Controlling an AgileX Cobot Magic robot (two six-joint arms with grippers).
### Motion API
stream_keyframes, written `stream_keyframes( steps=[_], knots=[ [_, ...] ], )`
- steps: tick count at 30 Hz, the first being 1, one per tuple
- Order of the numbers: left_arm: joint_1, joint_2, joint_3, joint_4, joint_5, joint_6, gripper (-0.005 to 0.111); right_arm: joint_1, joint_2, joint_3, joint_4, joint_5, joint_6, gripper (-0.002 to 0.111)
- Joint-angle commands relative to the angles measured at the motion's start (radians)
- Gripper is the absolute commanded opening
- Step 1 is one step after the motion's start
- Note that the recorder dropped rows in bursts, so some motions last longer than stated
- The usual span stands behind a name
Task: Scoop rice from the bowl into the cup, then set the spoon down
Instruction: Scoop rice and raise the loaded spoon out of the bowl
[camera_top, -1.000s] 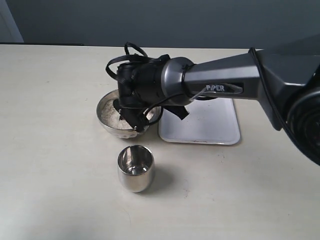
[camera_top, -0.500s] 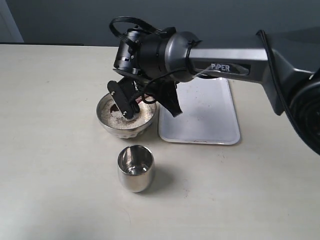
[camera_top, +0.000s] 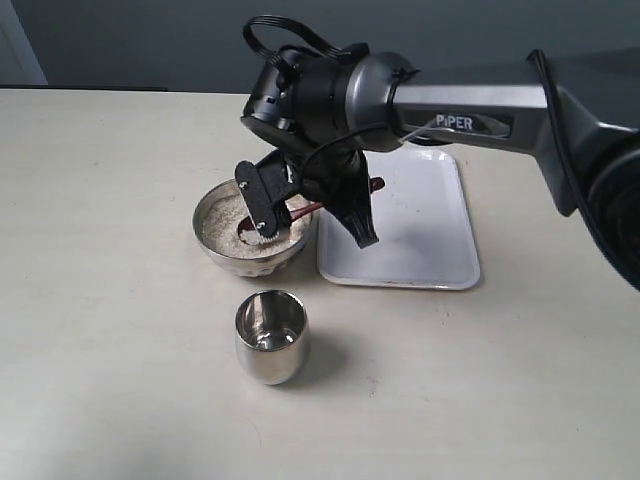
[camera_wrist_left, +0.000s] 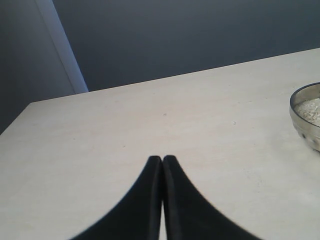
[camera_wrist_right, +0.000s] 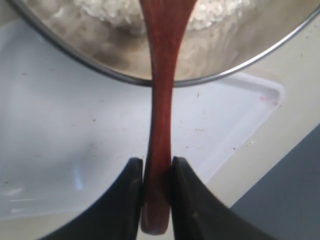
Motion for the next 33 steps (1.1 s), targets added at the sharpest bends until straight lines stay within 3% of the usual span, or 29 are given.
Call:
stream_keyframes(
  steps=[1,25,33],
  knots=[
    [-0.003,-0.005,-0.002,0.002,-0.015,-0.004,0.001,-0.010,-0.034,-0.008,0.028,0.034,-0.008,-0.001],
    [-0.003,-0.005,-0.002,0.002,-0.015,-0.004,0.001,-0.029,-0.138,-0.008,0.147,0.160,-0.008,-0.001],
    [-0.003,-0.005,-0.002,0.002,-0.015,-0.004,0.001,-0.029,-0.170,-0.006,0.271,0.160,-0.008,-0.001]
  ],
)
